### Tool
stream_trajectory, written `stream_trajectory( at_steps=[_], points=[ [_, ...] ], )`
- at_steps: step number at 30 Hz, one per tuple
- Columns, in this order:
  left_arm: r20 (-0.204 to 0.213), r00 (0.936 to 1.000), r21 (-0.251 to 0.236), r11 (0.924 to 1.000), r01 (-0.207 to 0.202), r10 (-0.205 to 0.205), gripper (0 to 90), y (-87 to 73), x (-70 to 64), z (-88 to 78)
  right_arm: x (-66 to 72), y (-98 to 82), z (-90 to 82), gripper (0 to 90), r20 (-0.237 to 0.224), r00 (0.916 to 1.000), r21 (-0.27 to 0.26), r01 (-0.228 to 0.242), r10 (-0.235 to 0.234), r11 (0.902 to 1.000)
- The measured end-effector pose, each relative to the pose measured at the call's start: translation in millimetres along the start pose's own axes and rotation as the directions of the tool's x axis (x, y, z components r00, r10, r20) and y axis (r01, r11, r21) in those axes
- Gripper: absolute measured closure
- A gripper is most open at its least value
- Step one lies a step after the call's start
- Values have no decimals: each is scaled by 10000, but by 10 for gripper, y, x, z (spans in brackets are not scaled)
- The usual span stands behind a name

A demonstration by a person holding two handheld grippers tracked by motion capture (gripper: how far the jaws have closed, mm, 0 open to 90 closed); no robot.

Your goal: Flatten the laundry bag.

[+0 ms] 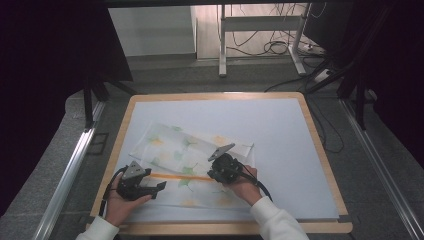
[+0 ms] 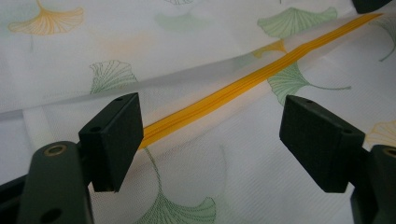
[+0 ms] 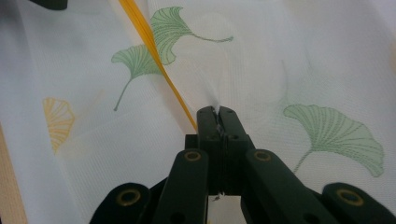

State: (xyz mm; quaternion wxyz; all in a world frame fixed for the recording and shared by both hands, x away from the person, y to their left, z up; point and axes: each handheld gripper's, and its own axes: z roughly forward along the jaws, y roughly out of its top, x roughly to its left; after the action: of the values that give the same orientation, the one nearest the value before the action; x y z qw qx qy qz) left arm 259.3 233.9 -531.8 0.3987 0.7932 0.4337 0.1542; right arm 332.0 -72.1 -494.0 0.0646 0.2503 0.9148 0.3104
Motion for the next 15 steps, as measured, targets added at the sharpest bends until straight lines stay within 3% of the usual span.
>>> stream_trajectory(
  at_steps=[15],
  points=[
    [-84,10000,-161,9999,-29,28,214,-6,-20,-30,-131,52,-200,887,49,9993,-784,-378,383,9962]
  ],
)
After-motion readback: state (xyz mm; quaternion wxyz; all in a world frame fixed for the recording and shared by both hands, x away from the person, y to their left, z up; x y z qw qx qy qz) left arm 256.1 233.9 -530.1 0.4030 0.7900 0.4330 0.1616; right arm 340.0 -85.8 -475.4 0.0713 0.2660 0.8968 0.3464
